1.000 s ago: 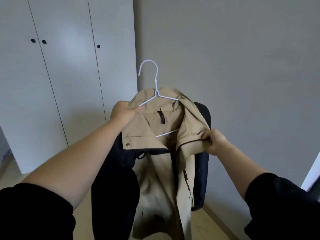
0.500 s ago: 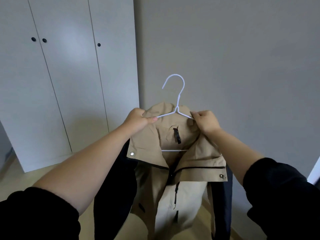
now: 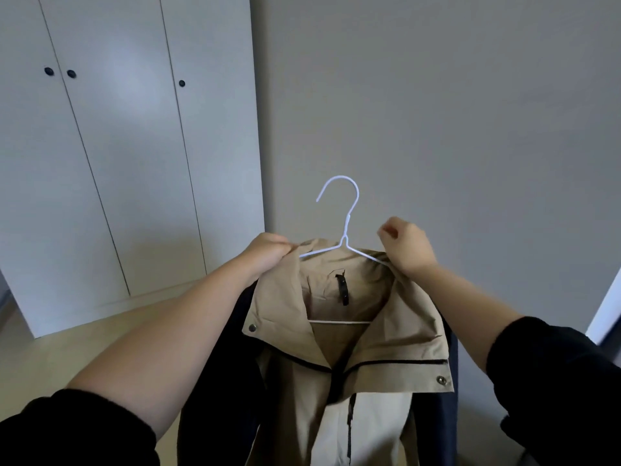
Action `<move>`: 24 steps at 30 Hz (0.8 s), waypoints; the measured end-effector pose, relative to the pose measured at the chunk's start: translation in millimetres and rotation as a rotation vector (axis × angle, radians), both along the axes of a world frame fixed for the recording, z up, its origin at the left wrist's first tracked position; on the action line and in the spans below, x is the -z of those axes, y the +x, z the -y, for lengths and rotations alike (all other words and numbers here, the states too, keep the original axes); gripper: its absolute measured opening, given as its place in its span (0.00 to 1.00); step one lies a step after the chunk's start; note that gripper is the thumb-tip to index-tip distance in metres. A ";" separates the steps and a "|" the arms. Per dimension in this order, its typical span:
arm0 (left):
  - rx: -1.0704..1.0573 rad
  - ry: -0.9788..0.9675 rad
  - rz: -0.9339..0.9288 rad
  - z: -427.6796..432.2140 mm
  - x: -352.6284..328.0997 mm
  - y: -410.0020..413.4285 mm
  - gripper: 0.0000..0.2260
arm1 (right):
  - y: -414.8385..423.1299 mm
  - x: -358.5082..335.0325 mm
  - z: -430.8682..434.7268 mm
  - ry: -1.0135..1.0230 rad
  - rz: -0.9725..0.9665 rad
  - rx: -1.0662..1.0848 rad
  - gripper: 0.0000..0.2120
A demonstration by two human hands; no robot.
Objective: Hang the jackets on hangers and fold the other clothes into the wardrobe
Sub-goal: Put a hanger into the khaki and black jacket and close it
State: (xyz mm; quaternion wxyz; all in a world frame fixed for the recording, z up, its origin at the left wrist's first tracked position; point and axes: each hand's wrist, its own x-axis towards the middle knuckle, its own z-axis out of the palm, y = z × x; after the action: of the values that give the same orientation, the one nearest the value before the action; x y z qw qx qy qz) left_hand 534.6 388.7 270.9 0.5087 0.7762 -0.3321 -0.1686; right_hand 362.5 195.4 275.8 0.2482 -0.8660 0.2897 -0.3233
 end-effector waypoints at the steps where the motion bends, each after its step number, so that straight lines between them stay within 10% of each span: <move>1: -0.010 -0.022 -0.010 0.2 0.0 0.7 0.11 | -1.4 -2.9 -7.4 0.000 -0.036 -0.114 0.12; 5: -0.004 -0.060 -0.019 0.4 -1.2 -2.6 0.12 | 1.5 3.3 -22.7 -0.117 -0.360 -0.223 0.23; 10: -0.033 0.350 0.457 -9.2 -3.2 8.3 0.10 | 4.4 12.8 -33.6 -0.235 -0.168 -0.090 0.25; 16: 0.273 0.296 0.525 -10.3 -20.2 -19.8 0.13 | -0.1 -0.1 -38.7 -0.257 -0.090 -0.031 0.24; 24: 0.010 0.155 0.737 5.8 -12.6 -19.0 0.21 | 4.6 -2.0 -34.9 -0.364 -0.081 -0.077 0.25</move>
State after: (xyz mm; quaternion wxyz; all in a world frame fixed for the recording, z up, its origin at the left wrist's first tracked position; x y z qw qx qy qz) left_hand 515.5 382.9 283.5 0.2940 0.8193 -0.4831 0.0949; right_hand 367.2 230.3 277.7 0.0878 -0.9193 0.2030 -0.3254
